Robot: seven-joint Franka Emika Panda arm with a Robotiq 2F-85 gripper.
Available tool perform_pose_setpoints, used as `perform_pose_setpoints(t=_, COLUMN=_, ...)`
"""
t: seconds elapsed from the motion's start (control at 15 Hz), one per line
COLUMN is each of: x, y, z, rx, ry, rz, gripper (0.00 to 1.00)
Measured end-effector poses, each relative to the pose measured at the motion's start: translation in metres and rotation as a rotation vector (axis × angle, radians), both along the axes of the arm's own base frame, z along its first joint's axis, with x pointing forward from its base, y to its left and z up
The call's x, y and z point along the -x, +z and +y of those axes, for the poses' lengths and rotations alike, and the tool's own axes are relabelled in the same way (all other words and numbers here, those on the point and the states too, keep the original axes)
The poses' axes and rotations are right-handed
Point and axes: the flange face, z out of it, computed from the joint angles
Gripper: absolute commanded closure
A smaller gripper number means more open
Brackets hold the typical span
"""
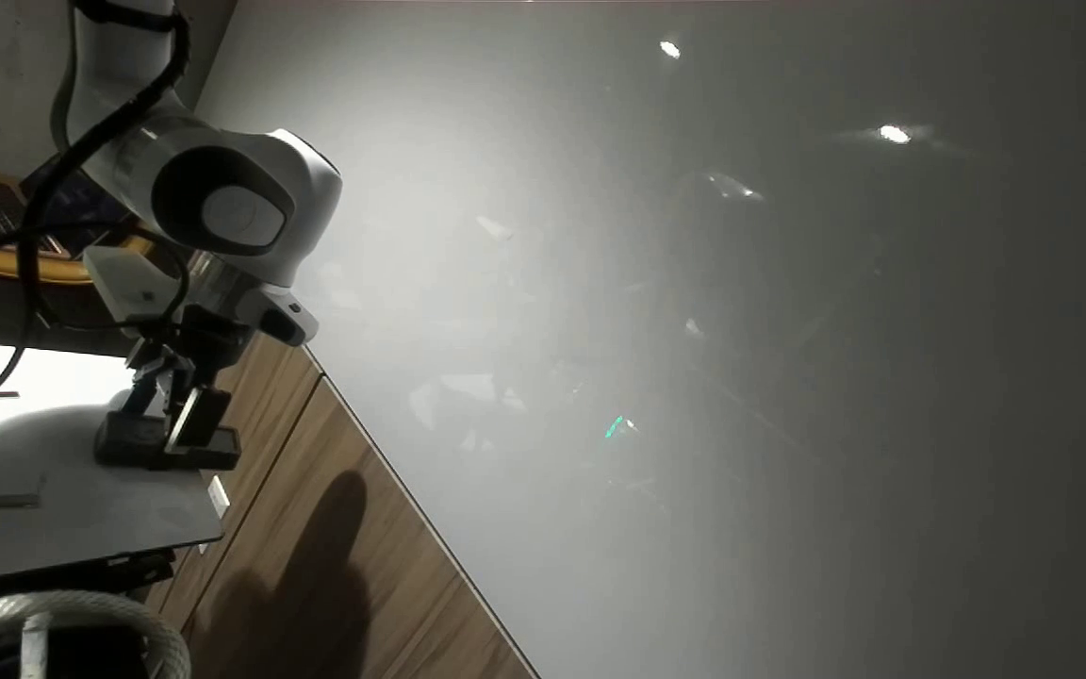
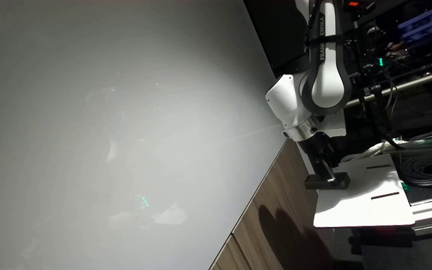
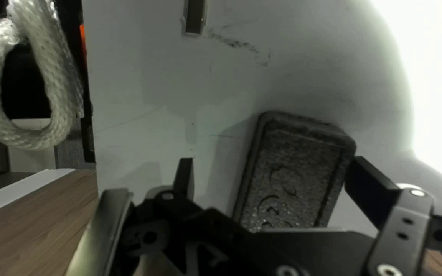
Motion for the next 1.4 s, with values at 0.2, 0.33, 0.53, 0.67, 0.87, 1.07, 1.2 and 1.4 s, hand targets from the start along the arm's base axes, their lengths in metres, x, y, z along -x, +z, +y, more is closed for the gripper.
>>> perform_pose_setpoints(t=0.2, x=0.003, y=-0.002, z=-0.003, rx=0.004, ry=-0.001, rz=0.004, gripper=0.00)
perform_pose_setpoints(t=0.33, x=0.004, y=-0.003, z=-0.004, rx=0.005, ry=-0.002, rz=0.006, gripper=0.00)
perform_pose_setpoints(t=0.53, x=0.004, y=-0.003, z=-0.004, rx=0.005, ry=-0.002, rz=0.006, gripper=0.00)
perform_pose_setpoints(t=0.67, x=0.004, y=-0.001, z=-0.004, rx=0.005, ry=-0.002, rz=0.002, gripper=0.00)
perform_pose_setpoints(t=0.87, x=0.000, y=0.014, z=-0.002, rx=0.004, ry=0.002, rz=-0.034, gripper=0.00)
perform_pose_setpoints(t=1.07, x=-0.002, y=0.042, z=0.002, rx=0.005, ry=0.011, rz=-0.096, gripper=0.00)
perform_pose_setpoints(t=1.2, x=-0.001, y=0.063, z=0.005, rx=0.007, ry=0.017, rz=-0.136, gripper=0.00)
perform_pose_setpoints(t=1.4, x=-0.002, y=0.099, z=0.009, rx=0.011, ry=0.021, rz=-0.202, gripper=0.00)
